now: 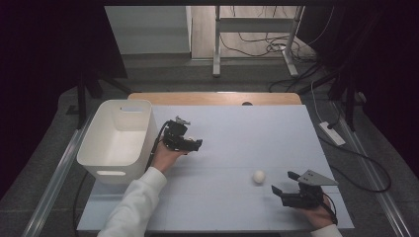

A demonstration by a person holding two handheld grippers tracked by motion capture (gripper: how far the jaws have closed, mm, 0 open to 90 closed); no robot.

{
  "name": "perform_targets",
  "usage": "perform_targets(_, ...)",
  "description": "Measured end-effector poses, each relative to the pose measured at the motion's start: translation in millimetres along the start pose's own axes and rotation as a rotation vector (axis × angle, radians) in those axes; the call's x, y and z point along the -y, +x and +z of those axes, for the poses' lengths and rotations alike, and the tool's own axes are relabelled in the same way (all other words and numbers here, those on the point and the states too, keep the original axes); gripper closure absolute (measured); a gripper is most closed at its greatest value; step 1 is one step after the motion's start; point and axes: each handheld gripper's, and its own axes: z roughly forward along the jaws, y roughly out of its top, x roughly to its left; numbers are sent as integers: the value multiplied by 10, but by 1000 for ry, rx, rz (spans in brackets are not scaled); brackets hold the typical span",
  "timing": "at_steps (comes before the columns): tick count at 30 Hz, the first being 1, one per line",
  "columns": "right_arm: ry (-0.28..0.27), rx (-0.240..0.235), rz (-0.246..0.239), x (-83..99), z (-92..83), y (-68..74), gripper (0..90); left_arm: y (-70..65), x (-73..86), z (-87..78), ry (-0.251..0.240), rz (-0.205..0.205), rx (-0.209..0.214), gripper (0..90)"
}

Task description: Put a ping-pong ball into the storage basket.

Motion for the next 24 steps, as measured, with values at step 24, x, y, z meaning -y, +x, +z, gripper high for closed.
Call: perform_targets(24,-4,-5,3,4,0,-2,155,131,31,253,64,-32,6,107)
